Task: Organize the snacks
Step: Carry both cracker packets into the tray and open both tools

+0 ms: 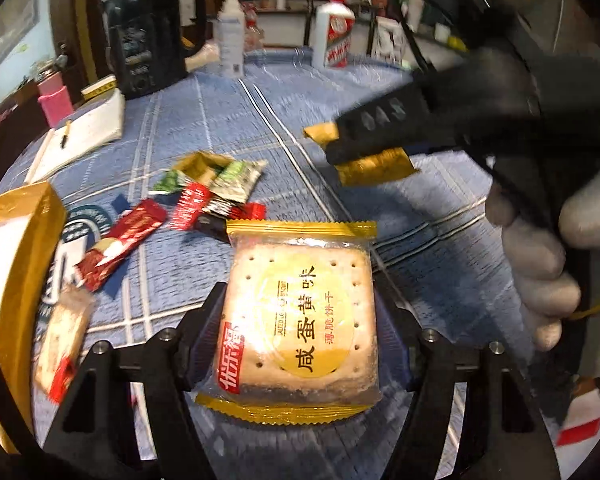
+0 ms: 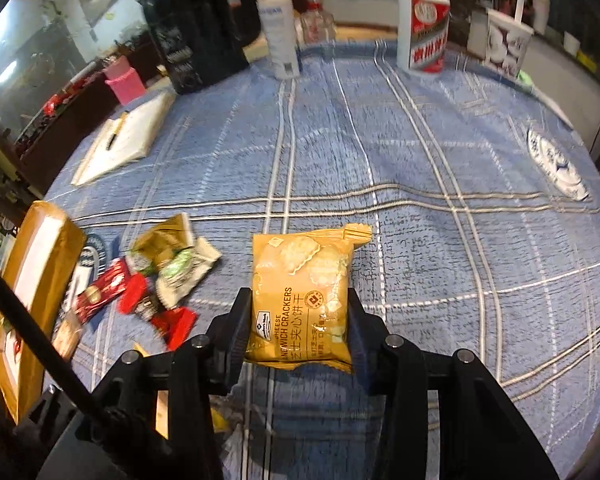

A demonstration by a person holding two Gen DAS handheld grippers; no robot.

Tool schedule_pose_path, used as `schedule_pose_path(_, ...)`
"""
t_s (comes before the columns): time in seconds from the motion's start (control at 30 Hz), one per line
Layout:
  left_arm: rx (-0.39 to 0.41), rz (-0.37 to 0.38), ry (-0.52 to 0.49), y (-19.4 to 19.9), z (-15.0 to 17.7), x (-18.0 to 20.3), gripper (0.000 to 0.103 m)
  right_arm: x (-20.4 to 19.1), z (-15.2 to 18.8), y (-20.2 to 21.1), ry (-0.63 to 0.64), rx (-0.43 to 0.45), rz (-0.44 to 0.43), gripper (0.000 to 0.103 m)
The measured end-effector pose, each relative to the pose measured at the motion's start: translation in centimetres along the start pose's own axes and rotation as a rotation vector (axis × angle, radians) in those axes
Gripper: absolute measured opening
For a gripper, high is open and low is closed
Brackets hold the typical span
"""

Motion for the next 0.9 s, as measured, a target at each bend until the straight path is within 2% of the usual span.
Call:
schedule_pose_path(0.13,0.064,-0.012,0.064,3.9,-0.2,-2.2,0.07,-2.0,0.3,2.7,0.047,0.053,-0.033,0.044)
schedule_pose_path(0.23,0.11,-0.055,0.118,7.1,-0.1,-5.2,0.07,-4.8,0.7,4.4,0.085,0.08,-0.09,0.044)
schedule_pose_path(0.37,0.16,-0.161,0.197,10.8,0.6,-11.3,0.07,-9.6,1.1,5.1,0.146,0.091,-0.193,0.044)
schedule_pose_path(0.47,0.162,-0.249,0.265,12.2,1.2,-16.7,0.07,-14.5,1.4,4.3,0.216,0.08,-0.244,0.044)
schedule_pose_path(0.57,0.144,-0.304,0.325,12.5,1.8,-21.3,0.07,-18.5,1.6,2.7,0.264,0.057,-0.287,0.044)
schedule_pose_path(0.7,0.126,-0.365,0.356,11.8,2.4,-25.7,0.07,-23.5,1.4,-0.2,0.31,0.017,-0.329,0.044)
schedule_pose_path(0.9,0.066,-0.374,0.434,8.9,3.1,-30.8,0.07,-28.7,1.1,-4.2,0.365,-0.018,-0.338,0.044)
Point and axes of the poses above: each gripper's, at about its wrist camera, not at the fingertips, and y roughly against the way its jaws point, x to its right, z to its underside, the point moved 5 cm from there along -y, roughly the way its jaws point, and after that the axes turned 9 degrees about -z, right-handed, at the moved point
